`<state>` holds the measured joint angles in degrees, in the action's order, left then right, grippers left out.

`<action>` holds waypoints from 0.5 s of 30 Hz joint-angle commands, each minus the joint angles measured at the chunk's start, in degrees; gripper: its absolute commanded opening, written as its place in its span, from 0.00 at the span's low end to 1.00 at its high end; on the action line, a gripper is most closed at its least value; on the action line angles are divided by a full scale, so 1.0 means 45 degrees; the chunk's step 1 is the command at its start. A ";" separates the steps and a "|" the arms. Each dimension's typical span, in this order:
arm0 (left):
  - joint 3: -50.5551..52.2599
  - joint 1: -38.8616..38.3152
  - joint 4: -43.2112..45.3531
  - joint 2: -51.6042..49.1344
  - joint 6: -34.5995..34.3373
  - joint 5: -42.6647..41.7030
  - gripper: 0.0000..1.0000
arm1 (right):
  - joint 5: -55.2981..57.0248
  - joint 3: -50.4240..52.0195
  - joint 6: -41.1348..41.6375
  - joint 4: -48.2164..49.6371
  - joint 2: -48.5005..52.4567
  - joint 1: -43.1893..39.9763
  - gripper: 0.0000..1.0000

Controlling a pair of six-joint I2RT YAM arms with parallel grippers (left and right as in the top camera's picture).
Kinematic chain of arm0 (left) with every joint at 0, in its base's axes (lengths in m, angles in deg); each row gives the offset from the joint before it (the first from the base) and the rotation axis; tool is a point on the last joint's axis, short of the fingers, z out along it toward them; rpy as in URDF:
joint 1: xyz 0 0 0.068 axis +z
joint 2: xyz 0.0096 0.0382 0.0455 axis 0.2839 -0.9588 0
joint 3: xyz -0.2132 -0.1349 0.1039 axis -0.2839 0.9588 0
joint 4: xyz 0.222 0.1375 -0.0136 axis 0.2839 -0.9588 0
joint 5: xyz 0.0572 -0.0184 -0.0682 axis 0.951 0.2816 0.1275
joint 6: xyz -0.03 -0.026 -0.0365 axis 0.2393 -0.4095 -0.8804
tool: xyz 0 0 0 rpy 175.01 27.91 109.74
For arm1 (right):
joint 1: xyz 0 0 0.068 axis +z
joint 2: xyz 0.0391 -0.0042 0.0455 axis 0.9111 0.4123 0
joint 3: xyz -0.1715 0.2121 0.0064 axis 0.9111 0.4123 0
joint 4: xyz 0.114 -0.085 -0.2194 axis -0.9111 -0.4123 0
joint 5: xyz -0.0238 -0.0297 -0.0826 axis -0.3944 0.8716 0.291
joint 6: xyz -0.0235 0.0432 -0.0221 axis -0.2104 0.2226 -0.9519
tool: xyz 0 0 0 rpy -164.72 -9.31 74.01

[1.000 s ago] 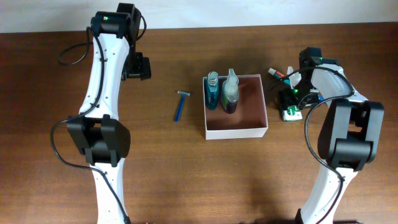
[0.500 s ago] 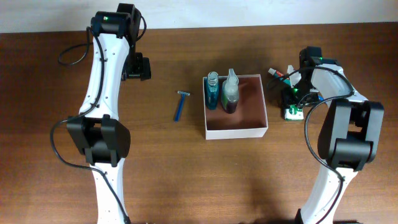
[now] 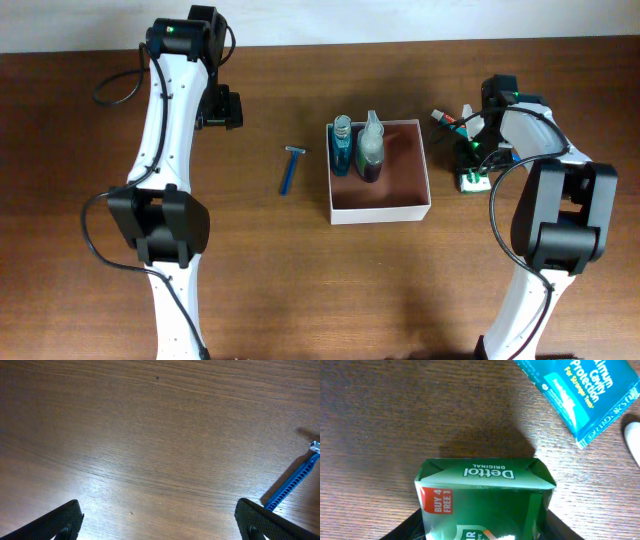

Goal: Pack container
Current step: 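Lift the Dettol box and carry it over the pink box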

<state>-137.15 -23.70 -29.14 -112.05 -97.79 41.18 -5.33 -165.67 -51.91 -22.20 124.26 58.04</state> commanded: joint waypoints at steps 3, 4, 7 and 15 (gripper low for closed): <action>0.0029 0.0029 -0.0053 0.0121 0.0155 0.0000 1.00 | 0.0015 -0.0753 0.0112 -0.0821 0.0325 0.0034 0.52; 0.0029 0.0029 -0.0044 0.0121 0.0155 0.0000 0.99 | 0.0010 -0.0971 0.0112 -0.0962 0.0325 0.0034 0.52; 0.0029 0.0029 -0.0010 0.0121 0.0155 0.0000 0.99 | 0.0010 -0.1749 0.0112 -0.1515 0.0325 0.0039 0.51; 0.0029 0.0029 -0.0015 0.0121 0.0155 0.0000 0.99 | -0.0617 -0.4707 0.0340 -0.3842 0.0306 0.0068 0.46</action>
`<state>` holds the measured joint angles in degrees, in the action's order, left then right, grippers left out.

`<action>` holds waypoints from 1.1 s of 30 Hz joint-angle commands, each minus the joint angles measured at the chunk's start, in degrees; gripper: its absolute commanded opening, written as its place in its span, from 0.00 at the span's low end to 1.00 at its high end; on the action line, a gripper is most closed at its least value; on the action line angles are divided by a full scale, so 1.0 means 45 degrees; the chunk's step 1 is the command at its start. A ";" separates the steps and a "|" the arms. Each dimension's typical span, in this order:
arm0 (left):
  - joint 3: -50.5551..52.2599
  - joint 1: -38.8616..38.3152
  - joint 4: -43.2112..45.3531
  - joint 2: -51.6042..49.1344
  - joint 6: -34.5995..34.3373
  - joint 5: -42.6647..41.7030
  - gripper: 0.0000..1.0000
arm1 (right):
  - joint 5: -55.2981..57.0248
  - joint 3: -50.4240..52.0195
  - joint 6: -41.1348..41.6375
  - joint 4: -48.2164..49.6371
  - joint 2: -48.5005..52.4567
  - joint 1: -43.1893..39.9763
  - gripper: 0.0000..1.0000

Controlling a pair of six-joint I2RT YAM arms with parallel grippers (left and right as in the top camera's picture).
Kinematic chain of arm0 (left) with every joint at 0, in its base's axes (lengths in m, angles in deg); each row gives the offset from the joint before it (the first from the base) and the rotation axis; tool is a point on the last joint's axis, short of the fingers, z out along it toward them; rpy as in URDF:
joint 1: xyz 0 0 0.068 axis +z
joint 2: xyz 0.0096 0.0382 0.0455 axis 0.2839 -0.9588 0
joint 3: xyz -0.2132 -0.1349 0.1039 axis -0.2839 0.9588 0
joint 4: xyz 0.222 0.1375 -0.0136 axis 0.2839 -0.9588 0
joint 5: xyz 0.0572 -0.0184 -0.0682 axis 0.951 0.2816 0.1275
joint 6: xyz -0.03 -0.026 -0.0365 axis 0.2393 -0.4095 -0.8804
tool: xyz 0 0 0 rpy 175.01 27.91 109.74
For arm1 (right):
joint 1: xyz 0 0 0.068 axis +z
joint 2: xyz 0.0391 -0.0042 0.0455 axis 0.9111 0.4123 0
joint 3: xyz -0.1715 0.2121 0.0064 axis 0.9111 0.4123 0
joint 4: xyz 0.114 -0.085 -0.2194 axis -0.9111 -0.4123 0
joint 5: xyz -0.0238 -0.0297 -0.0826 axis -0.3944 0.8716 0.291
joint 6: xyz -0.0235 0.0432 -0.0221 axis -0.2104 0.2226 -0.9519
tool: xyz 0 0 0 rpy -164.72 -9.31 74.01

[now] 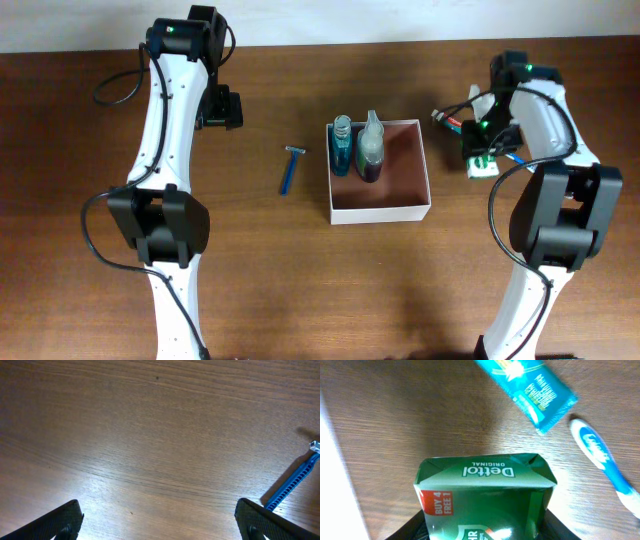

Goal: Pack container
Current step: 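Lift the Dettol box and carry it over the pink box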

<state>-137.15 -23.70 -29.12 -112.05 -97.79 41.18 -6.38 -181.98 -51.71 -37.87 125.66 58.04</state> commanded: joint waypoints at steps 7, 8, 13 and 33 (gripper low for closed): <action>0.0029 0.0029 -0.0015 0.0121 0.0155 0.0000 0.99 | -0.0427 -0.4109 0.0840 -0.2822 -0.0005 0.0631 0.46; 0.0029 0.0029 -0.0015 0.0121 0.0155 0.0000 0.99 | -0.0437 -0.4478 0.0835 -0.3186 -0.0005 0.0792 0.46; 0.0029 0.0029 -0.0024 0.0121 0.0155 0.0000 0.99 | -0.0476 -0.5697 0.1661 -0.4371 -0.0005 0.1739 0.46; 0.0029 0.0029 -0.0131 0.0121 0.0151 -0.0005 0.99 | -0.1195 -0.5323 0.3449 -0.4206 -0.0005 0.4036 0.47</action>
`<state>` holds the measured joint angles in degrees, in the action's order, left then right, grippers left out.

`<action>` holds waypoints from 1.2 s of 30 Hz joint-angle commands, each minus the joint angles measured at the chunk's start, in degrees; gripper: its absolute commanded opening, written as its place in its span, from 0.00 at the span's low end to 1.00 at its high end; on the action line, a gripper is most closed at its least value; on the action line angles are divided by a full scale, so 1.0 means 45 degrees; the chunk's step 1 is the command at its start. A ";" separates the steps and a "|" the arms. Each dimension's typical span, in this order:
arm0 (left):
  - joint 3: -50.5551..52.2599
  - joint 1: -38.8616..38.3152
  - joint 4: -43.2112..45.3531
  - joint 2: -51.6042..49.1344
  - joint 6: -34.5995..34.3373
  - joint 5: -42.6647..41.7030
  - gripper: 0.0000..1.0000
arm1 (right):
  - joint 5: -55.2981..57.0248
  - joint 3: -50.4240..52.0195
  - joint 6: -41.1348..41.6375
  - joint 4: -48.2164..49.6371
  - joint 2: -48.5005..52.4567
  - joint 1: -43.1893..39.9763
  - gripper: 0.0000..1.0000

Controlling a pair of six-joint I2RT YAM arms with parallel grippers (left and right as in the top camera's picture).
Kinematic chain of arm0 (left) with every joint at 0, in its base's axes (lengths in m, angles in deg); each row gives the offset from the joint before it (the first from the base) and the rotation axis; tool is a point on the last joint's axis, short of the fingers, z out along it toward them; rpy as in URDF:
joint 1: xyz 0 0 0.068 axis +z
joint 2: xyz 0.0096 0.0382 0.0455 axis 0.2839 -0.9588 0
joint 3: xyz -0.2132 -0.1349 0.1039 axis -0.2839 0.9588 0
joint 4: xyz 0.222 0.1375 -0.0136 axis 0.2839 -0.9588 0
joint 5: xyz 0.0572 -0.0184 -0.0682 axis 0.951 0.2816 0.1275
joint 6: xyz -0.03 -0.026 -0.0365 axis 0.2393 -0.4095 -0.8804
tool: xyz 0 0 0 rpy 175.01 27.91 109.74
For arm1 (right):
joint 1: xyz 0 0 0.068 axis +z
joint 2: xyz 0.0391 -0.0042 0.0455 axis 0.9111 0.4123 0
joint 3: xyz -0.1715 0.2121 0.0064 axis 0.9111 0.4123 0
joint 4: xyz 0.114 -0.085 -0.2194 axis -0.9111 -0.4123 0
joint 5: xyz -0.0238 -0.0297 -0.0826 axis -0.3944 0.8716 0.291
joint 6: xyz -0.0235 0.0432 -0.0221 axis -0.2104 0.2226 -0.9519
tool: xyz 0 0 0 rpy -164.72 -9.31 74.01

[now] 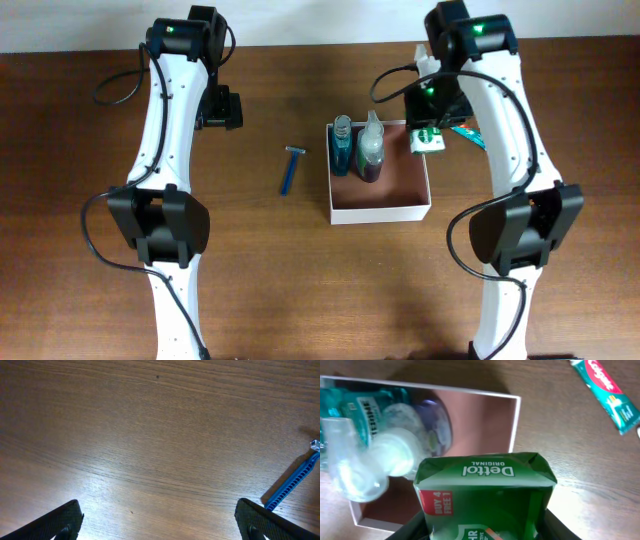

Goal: Pack container
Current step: 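Lift the Dettol box and carry it over the pink box, then lower the Dettol box into the box's right side, open right gripper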

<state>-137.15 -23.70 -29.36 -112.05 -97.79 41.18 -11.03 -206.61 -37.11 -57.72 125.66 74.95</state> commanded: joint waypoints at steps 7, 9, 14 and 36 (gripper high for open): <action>0.0029 0.0029 -0.0219 0.0121 0.0151 0.0000 0.99 | -0.0107 0.1151 0.0199 0.0996 -0.0005 0.0325 0.47; 0.0029 0.0029 -0.0248 0.0121 0.0155 0.0000 0.99 | -0.0112 0.1472 0.0199 0.1224 -0.0005 0.0330 0.47; 0.0029 0.0029 -0.0243 0.0121 0.0155 0.0000 0.99 | -0.0194 0.2025 0.0199 0.1715 -0.0005 0.0379 0.47; 0.0029 0.0029 -0.0253 0.0121 0.0151 -0.0010 0.99 | -0.0151 0.2832 0.0204 0.2846 0.0000 0.0403 0.63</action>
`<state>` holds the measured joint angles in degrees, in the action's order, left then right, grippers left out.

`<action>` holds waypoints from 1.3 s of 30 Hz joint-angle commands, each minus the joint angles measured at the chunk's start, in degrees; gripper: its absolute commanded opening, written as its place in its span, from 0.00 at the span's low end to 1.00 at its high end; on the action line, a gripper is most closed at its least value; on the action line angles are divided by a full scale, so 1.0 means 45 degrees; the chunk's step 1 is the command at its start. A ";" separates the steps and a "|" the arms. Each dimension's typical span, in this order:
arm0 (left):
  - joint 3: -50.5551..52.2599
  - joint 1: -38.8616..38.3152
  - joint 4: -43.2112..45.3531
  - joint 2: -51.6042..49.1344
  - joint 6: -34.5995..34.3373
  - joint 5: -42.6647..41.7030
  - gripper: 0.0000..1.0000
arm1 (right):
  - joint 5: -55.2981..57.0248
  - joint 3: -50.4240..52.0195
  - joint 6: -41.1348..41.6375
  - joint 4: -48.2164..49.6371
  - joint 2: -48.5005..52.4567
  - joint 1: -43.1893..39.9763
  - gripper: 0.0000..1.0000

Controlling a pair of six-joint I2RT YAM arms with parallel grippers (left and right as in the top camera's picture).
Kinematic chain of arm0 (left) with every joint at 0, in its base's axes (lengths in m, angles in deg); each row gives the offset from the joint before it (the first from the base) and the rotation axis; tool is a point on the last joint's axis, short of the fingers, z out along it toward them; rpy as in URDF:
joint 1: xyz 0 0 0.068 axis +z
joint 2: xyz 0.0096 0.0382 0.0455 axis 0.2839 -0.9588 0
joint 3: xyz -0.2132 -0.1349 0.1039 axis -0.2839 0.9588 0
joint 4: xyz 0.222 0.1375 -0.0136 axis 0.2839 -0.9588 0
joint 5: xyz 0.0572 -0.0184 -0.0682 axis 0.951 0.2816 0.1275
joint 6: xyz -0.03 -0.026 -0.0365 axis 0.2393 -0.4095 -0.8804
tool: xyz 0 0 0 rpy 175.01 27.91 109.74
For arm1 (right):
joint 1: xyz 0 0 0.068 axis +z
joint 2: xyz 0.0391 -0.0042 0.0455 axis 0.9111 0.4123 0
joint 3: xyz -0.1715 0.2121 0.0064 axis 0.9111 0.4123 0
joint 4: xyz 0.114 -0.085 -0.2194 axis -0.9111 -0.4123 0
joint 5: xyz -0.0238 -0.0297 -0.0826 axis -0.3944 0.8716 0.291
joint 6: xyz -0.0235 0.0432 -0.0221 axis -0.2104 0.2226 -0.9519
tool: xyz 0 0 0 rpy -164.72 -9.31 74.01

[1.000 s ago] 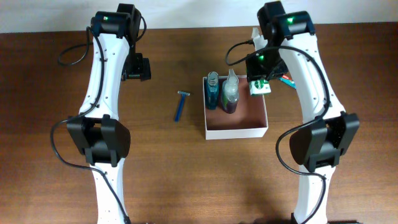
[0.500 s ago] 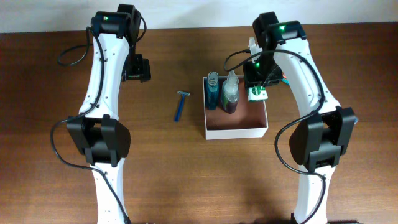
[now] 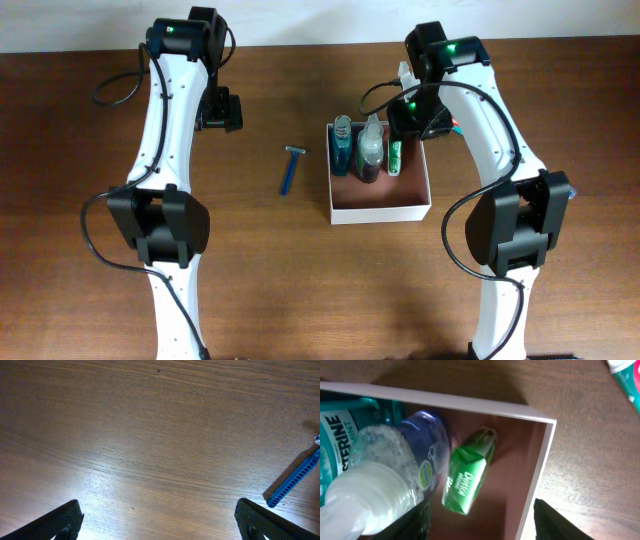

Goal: Pack container
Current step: 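Lower the Dettol box into the box's right side, open right gripper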

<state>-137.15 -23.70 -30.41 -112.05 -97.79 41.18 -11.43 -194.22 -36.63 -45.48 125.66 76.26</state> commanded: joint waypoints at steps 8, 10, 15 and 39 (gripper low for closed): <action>0.0029 0.0029 -0.0015 0.0121 0.0151 -0.0005 0.99 | -0.0024 0.0073 0.0092 0.0194 -0.0005 -0.0029 0.64; 0.0029 0.0029 -0.0015 0.0121 0.0151 -0.0005 0.99 | -0.0029 0.0073 0.0097 0.0189 -0.0005 -0.0029 0.62; 0.0029 0.0029 -0.0019 0.0121 0.0151 -0.0005 0.99 | -0.0029 0.0073 0.0097 0.0194 -0.0005 -0.0029 0.47; 0.0029 0.0029 -0.0015 0.0121 0.0155 0.0005 0.99 | -0.0262 0.1613 0.0092 0.0729 0.0000 -0.0029 0.04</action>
<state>-137.15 -23.70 -30.41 -112.05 -97.79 41.18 -12.32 -187.75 -36.47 -42.61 125.66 76.22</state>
